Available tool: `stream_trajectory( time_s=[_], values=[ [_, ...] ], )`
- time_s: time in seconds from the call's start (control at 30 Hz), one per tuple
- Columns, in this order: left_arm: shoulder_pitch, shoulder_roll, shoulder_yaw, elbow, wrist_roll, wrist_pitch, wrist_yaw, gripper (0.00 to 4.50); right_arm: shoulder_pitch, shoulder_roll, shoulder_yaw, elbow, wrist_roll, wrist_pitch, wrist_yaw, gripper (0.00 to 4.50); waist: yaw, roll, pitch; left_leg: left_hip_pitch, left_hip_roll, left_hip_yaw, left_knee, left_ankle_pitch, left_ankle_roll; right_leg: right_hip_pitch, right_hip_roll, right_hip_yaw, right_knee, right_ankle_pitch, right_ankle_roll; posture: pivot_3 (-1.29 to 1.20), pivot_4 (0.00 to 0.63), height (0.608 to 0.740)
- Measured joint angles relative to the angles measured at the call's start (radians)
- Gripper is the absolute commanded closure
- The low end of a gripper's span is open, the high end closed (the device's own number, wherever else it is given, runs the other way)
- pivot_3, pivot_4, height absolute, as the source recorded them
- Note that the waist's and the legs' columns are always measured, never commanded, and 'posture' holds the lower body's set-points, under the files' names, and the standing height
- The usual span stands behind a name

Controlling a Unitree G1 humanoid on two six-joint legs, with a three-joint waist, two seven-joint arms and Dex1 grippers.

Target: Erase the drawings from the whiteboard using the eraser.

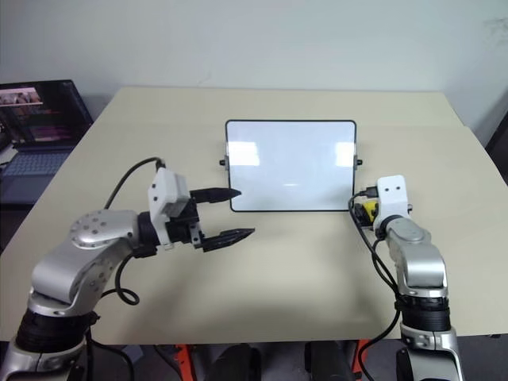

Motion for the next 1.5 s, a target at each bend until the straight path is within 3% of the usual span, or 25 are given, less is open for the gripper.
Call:
stream_trajectory(
  time_s=[0.23, 0.43, 0.67, 0.8, 1.1, 1.5],
  values=[
    [0.068, -0.049, 0.105, -0.016, -0.021, 0.027, 0.125, 0.00, 0.011, -0.012, -0.050, -0.129, 0.021, 0.031, -0.013, 0.03, 0.002, 0.000, 0.000, 0.000, 0.000, 0.000, 0.000, 0.000, 0.000, 0.000, 0.000, 0.000, 0.000, 0.000, 0.000, 0.00, 0.150, 0.740],
    [0.253, -0.328, 0.172, -0.047, 0.098, -0.072, 0.456, 0.00, 0.210, 0.013, -0.083, -0.283, 0.024, -0.082, -0.036, 0.03, 0.005, 0.000, -0.003, -0.001, 0.000, 0.000, 0.000, 0.000, 0.000, 0.000, -0.001, 0.000, -0.001, 0.000, 0.000, 0.00, 0.150, 0.740],
    [0.464, -0.460, 0.093, -0.070, 0.274, -0.202, 0.623, 0.00, 0.460, 0.099, -0.053, -0.351, -0.019, -0.312, -0.099, 0.03, 0.004, 0.000, -0.008, 0.005, 0.000, 0.001, 0.000, 0.000, 0.000, 0.004, -0.001, 0.001, 0.001, 0.001, 0.001, 0.00, 0.150, 0.740],
    [0.516, -0.491, 0.063, -0.090, 0.348, -0.258, 0.683, 0.00, 0.552, 0.145, -0.042, -0.352, -0.006, -0.380, -0.097, 0.03, 0.004, 0.001, -0.008, 0.019, 0.000, 0.001, -0.002, -0.001, 0.001, 0.020, 0.000, 0.001, -0.002, 0.000, 0.001, 0.00, 0.150, 0.740],
    [0.623, -0.582, 0.007, -0.145, 0.425, -0.306, 0.771, 0.00, 0.646, 0.203, -0.022, -0.341, 0.024, -0.511, -0.094, 0.03, 0.004, 0.001, -0.008, 0.019, 0.000, 0.000, -0.001, -0.001, 0.001, 0.020, 0.000, 0.001, -0.002, 0.000, 0.001, 0.00, 0.150, 0.740],
    [0.649, -0.606, 0.008, -0.079, 0.438, -0.425, 0.785, 0.00, 0.636, 0.192, -0.022, -0.297, 0.027, -0.580, -0.086, 0.03, 0.004, 0.001, -0.008, 0.018, 0.000, 0.000, -0.001, -0.001, 0.001, 0.019, 0.000, 0.000, -0.003, 0.000, 0.001, 0.00, 0.150, 0.740]
  ],
)
